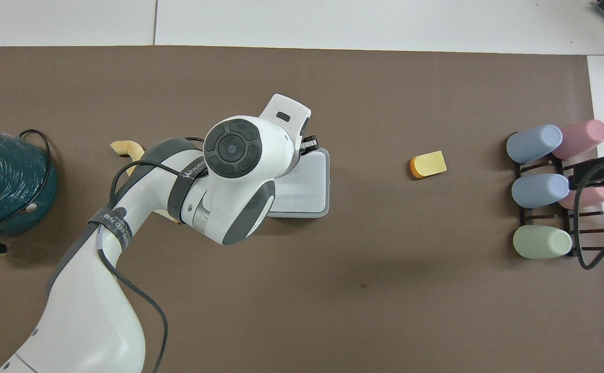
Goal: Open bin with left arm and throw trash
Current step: 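Grasp the lid with the left gripper and lift it open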
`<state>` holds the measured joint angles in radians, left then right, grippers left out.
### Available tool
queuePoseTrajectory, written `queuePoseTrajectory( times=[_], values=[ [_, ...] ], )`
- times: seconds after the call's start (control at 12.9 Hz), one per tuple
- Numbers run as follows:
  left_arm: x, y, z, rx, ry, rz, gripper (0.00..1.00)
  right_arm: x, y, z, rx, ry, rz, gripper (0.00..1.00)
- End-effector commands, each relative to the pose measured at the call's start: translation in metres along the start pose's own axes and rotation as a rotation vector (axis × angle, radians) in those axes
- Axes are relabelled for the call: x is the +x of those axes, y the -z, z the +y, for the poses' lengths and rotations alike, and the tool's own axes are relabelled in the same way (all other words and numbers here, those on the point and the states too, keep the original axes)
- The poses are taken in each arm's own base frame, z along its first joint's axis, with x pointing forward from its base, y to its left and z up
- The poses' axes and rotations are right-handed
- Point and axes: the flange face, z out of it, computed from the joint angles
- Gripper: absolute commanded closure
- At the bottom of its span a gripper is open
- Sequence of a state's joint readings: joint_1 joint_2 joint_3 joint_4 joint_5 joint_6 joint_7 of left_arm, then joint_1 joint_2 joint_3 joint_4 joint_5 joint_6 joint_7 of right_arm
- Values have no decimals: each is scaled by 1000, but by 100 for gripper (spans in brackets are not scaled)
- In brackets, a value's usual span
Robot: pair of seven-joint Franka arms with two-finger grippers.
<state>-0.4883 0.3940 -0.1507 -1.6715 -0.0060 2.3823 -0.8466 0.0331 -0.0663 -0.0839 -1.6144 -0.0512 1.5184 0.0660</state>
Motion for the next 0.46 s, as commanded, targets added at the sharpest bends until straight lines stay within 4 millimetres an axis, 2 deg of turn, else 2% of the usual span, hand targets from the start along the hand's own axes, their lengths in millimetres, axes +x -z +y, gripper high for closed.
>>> queuePoseTrajectory(
  times=[0.0, 0.23, 0.39],
  values=[
    [-16, -22, -10, 16, 10, -6, 100, -6, 0, 5, 3, 20, -9, 0],
    [-17, -25, -11, 16, 7, -4, 100, -6, 0, 5, 3, 20, -9, 0],
    [-7, -12, -6, 14, 14, -1, 100, -6, 0, 5, 3, 20, -9, 0]
  ],
)
